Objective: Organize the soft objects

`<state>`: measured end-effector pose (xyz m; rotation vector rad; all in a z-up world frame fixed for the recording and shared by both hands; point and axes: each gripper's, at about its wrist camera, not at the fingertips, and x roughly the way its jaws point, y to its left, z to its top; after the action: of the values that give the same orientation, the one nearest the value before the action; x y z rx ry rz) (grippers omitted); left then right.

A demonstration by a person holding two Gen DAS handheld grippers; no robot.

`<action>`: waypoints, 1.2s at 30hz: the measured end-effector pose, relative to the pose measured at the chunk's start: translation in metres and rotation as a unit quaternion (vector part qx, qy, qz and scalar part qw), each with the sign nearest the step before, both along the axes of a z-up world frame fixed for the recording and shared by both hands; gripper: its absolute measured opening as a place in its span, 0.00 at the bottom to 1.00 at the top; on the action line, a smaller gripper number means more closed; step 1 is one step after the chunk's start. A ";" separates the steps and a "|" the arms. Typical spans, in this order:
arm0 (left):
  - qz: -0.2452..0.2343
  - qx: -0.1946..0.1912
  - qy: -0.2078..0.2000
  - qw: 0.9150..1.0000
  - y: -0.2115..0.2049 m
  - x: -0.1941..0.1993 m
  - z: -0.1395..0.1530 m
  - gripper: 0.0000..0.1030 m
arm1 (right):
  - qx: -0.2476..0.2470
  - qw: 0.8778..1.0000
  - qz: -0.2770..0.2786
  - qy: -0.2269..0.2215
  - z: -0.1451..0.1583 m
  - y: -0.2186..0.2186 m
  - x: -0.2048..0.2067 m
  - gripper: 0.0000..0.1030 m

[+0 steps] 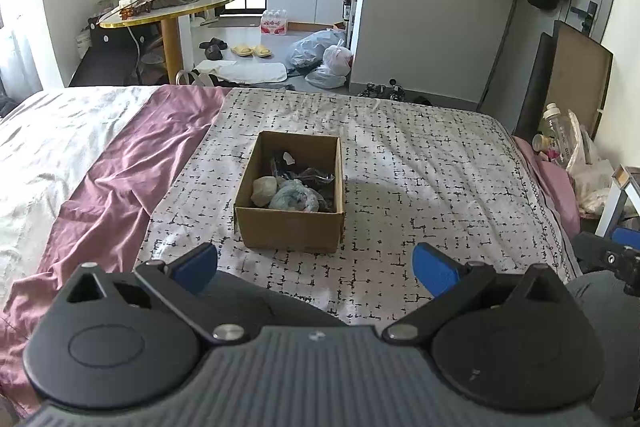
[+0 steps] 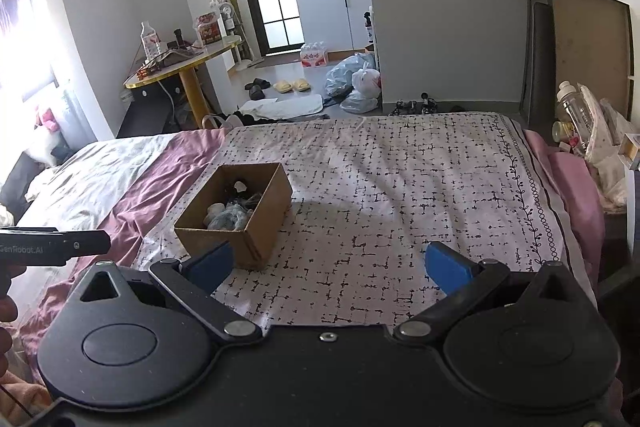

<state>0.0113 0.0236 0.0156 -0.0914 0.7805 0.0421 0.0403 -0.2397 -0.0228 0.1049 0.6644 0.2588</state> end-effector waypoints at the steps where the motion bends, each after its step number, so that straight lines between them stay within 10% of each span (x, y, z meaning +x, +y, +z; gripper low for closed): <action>1: 0.001 0.000 0.001 1.000 0.001 0.000 0.000 1.00 | 0.001 1.000 0.000 0.000 0.000 0.000 0.000 1.00; 36: 0.014 -0.009 0.004 1.000 0.013 -0.004 0.000 1.00 | -0.015 1.000 0.010 0.002 -0.005 0.006 -0.002 1.00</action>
<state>0.0075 0.0368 0.0154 -0.1205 0.7880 0.0622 0.0386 -0.2333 -0.0283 0.0701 0.6731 0.2684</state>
